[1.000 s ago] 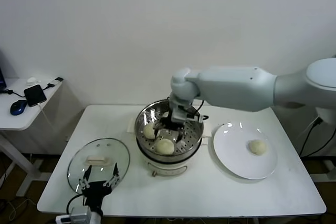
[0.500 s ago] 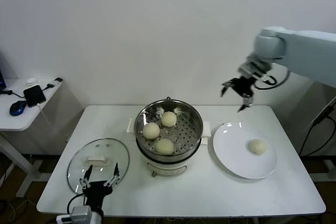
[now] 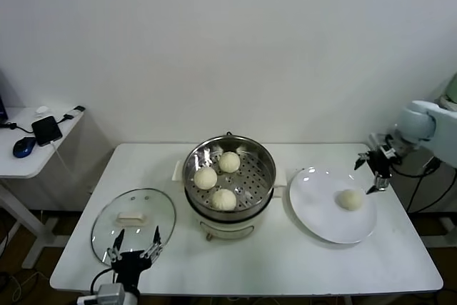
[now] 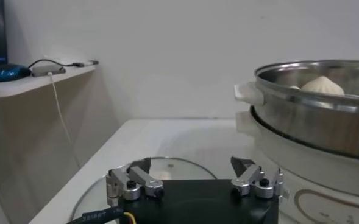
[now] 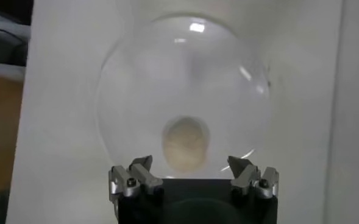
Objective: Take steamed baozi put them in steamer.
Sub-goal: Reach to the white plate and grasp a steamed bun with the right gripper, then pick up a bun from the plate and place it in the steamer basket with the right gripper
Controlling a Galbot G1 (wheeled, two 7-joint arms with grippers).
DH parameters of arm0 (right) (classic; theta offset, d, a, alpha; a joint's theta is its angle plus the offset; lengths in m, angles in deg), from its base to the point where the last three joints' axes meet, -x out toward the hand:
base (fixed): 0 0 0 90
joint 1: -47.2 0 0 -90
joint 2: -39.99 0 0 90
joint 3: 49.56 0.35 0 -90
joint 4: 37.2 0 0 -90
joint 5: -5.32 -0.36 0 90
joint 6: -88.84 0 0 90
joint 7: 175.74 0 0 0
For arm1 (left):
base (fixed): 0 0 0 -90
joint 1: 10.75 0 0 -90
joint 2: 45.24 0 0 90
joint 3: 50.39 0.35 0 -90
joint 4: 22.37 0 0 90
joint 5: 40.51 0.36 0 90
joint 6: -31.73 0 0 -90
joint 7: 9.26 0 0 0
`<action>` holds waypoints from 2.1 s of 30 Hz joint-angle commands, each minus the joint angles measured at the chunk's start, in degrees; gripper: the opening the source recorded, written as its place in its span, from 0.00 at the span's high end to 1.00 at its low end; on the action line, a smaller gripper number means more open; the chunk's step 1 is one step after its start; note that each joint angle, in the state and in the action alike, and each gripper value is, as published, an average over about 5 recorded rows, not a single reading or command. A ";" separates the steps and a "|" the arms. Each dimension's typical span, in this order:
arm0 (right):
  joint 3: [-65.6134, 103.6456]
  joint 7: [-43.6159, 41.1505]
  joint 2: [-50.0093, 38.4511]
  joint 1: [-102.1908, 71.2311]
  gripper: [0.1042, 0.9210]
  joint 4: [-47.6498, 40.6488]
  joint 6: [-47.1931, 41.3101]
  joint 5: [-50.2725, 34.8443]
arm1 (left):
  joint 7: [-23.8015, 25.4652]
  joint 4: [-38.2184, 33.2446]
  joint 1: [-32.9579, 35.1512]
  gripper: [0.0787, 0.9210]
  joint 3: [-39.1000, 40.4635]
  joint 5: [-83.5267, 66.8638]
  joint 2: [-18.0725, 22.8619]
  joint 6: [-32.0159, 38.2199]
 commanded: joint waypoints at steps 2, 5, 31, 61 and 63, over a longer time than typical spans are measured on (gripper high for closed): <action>17.01 1.85 4.87 -19.95 0.12 -12.73 -3.31 7.39 | -0.01 0.31 0.00 0.12 -0.09 0.25 0.23 -0.04; 18.82 2.56 7.03 -21.29 0.12 -14.26 -3.44 7.67 | -0.03 0.51 -0.04 0.12 -0.08 0.27 0.32 -0.03; 16.77 3.38 5.60 -15.86 0.25 -7.04 -5.52 4.70 | -0.12 -0.05 0.75 0.12 0.74 0.42 0.19 0.29; -7.13 17.02 26.31 16.57 0.26 22.69 -22.03 -34.93 | 0.03 -2.75 1.31 0.12 1.38 0.58 -0.29 0.06; -7.71 17.65 26.40 14.24 0.26 21.22 -22.79 -33.13 | 0.04 -2.81 1.44 0.12 1.21 0.51 -0.38 0.03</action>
